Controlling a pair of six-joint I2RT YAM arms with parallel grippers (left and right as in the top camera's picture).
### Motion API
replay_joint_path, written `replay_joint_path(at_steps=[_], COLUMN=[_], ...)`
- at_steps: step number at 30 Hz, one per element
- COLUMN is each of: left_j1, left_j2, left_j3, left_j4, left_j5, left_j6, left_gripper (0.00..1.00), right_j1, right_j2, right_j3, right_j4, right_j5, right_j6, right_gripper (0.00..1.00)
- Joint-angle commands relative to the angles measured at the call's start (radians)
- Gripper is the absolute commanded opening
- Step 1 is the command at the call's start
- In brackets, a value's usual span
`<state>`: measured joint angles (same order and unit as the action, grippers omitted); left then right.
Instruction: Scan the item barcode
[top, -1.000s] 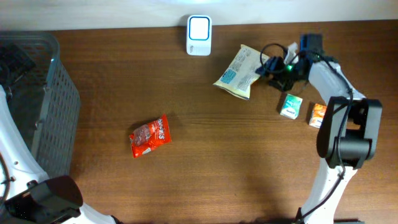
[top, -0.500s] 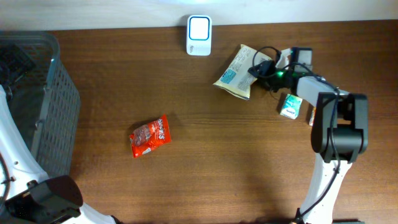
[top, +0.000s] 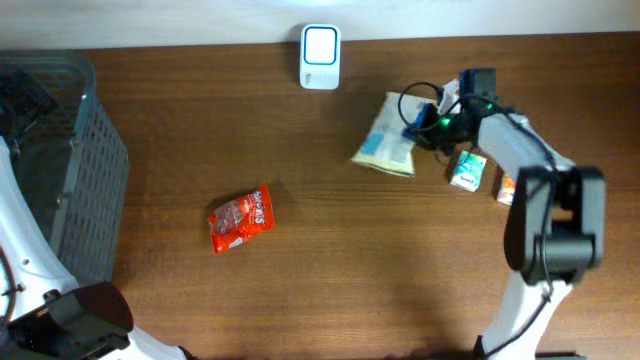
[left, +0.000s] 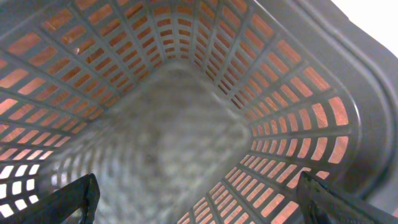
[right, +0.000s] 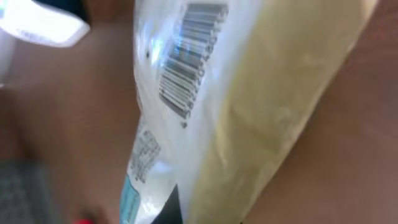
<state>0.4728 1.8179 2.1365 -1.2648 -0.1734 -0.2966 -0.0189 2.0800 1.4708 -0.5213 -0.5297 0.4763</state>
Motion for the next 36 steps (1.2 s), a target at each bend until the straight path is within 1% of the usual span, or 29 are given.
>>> replay_joint_path(at_steps=[1, 2, 4, 5, 7, 8, 10, 12, 15, 17, 19, 20, 22, 23, 27, 33, 36], left_j1=[0.002, 0.002, 0.002, 0.002, 0.002, 0.002, 0.002, 0.002, 0.002, 0.002, 0.002, 0.002, 0.002, 0.002, 0.002, 0.002, 0.002], left_j2=[-0.001, -0.001, -0.001, -0.001, -0.001, -0.001, -0.001, -0.001, -0.001, -0.001, -0.001, -0.001, -0.001, -0.001, -0.001, -0.001, -0.001], left_j3=[-0.001, -0.001, -0.001, -0.001, -0.001, -0.001, -0.001, -0.001, -0.001, -0.001, -0.001, -0.001, -0.001, -0.001, -0.001, -0.001, -0.001], left_j4=[0.002, 0.002, 0.002, 0.002, 0.002, 0.002, 0.002, 0.002, 0.002, 0.002, 0.002, 0.002, 0.002, 0.002, 0.002, 0.002, 0.002], left_j5=[-0.004, -0.004, -0.004, -0.004, -0.004, -0.004, -0.004, -0.004, -0.004, -0.004, -0.004, -0.004, -0.004, -0.004, -0.004, -0.004, -0.004], left_j6=[-0.01, -0.01, -0.01, -0.01, -0.01, -0.01, -0.01, -0.01, -0.01, -0.01, -0.01, -0.01, -0.01, -0.01, -0.01, -0.01, -0.01], left_gripper=[0.99, 0.99, 0.99, 0.99, 0.99, 0.99, 0.99, 0.99, 0.99, 0.99, 0.99, 0.99, 0.99, 0.99, 0.99, 0.99, 0.99], right_j1=[0.099, 0.141, 0.216, 0.255, 0.33, 0.383, 0.443, 0.492, 0.513, 0.512, 0.502, 0.5, 0.494, 0.49, 0.489, 0.497, 0.495], right_j2=[-0.185, -0.19, -0.182, -0.177, -0.173, -0.168, -0.153, -0.122, -0.058, -0.012, 0.053, 0.071, 0.134, 0.162, 0.246, 0.318, 0.34], right_j3=[0.186, 0.242, 0.321, 0.344, 0.353, 0.353, 0.352, 0.352, 0.352, 0.352, 0.352, 0.352, 0.352, 0.352, 0.353, 0.353, 0.353], right_j4=[-0.202, -0.269, -0.348, -0.363, -0.34, -0.295, -0.18, 0.02, 0.34, 0.505, 0.686, 0.732, 0.818, 0.84, 0.97, 0.979, 1.02], right_j5=[0.483, 0.629, 0.84, 0.944, 1.162, 1.321, 1.481, 1.575, 1.578, 1.578, 1.576, 1.571, 1.52, 1.496, 1.429, 1.328, 1.302], right_j6=[-0.19, -0.206, -0.257, -0.277, -0.317, -0.357, -0.497, -0.745, -1.085, -1.238, -1.433, -1.487, -1.671, -1.736, -1.755, -1.755, -1.756], right_gripper=[0.04, 0.04, 0.04, 0.04, 0.04, 0.04, 0.04, 0.04, 0.04, 0.04, 0.04, 0.04, 0.04, 0.04, 0.04, 0.04, 0.04])
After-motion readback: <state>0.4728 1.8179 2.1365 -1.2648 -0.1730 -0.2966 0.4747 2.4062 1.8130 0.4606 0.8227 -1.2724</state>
